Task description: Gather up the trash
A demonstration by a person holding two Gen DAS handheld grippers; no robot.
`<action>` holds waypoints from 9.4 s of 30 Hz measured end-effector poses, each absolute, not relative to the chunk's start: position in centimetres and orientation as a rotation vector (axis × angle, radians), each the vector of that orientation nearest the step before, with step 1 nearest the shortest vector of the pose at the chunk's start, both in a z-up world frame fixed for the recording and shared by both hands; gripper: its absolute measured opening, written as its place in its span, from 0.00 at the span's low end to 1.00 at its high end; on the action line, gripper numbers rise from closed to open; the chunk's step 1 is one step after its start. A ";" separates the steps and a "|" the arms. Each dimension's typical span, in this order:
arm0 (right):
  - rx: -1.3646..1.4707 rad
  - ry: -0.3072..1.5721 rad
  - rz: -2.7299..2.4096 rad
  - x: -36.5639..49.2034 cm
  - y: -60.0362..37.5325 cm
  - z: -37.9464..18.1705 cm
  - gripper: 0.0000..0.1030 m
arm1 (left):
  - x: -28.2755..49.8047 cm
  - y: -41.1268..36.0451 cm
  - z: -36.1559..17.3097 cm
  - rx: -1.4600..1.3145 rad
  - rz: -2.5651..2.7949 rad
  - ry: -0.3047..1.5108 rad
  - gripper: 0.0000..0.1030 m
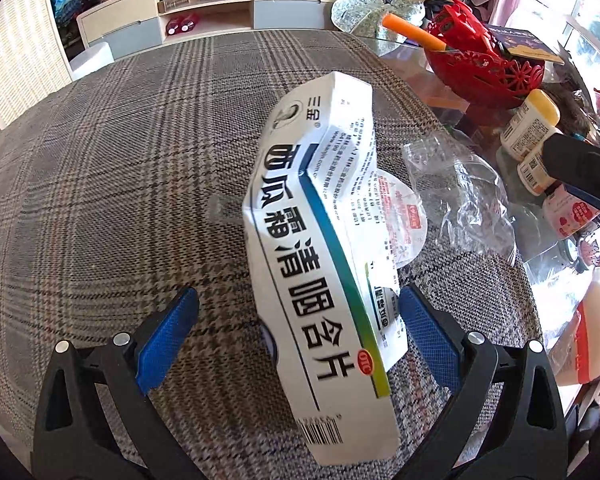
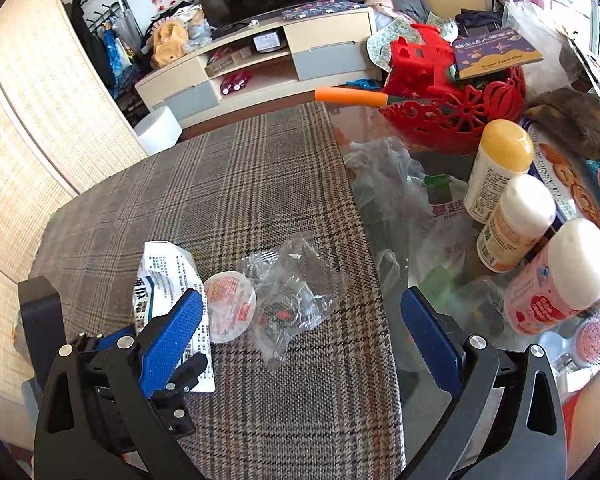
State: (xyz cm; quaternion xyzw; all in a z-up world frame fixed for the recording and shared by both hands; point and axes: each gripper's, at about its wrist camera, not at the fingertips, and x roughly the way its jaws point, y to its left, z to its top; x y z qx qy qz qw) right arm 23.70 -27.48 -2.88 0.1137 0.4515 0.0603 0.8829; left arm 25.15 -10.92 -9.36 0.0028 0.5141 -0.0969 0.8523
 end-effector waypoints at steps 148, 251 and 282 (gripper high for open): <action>0.100 0.979 0.241 2.5 -17.3 -3.4 0.12 | 0.4 -2.5 -1.1 -0.061 -0.228 0.959 0.43; 0.132 0.456 0.094 2.2 -22.9 2.0 0.97 | 2.9 2.9 1.4 -0.075 -0.102 0.595 0.92; 0.083 0.505 0.076 1.2 -20.5 -0.9 0.97 | 1.0 2.0 -0.3 -0.003 -0.034 0.541 0.92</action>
